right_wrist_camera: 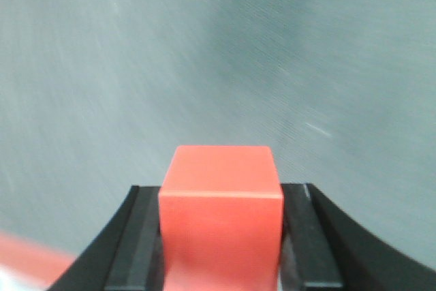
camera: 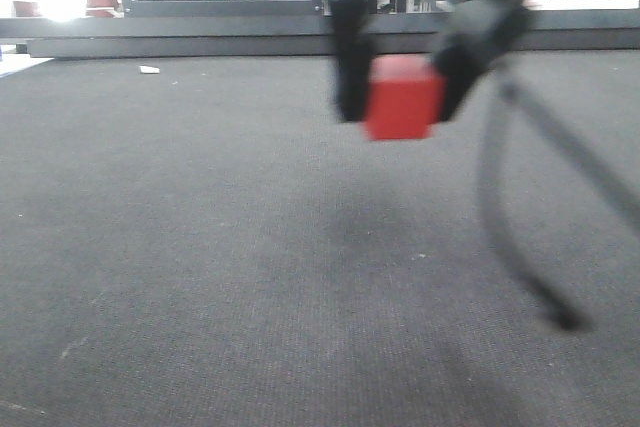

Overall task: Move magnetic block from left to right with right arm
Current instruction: 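Close the right gripper on the red cube and lift it, then hold the red cube in the right gripper while the base waits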

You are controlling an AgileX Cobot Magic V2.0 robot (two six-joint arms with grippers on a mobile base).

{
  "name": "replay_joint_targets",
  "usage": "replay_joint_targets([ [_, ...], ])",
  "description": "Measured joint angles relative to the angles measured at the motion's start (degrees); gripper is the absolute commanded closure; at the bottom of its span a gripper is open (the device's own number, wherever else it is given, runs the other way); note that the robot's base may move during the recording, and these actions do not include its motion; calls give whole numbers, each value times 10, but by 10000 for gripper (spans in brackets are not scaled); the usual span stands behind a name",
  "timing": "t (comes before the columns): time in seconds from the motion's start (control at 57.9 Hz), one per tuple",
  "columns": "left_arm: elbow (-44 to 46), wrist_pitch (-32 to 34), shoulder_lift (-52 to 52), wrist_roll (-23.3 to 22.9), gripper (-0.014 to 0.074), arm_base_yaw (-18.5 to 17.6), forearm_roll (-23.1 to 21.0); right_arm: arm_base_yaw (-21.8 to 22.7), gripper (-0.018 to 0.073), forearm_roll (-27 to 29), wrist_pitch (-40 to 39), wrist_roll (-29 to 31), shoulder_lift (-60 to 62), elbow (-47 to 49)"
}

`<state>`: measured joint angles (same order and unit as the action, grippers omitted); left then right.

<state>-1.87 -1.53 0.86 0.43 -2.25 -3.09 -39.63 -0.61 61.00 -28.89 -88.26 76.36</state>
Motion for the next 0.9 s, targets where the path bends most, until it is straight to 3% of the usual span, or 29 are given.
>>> replay_joint_targets([
  [0.311,0,0,0,0,722,0,0,139,288,15,-99,162,202,-205],
  [0.622,0,0,0,0,722,0,0,310,288,109,-243,348,374,-395],
  [0.743,0,0,0,0,722,0,0,351,288,128,-300,381,439,-457],
  [0.898,0,0,0,0,722,0,0,364,288,132,-362,388,517,-514],
])
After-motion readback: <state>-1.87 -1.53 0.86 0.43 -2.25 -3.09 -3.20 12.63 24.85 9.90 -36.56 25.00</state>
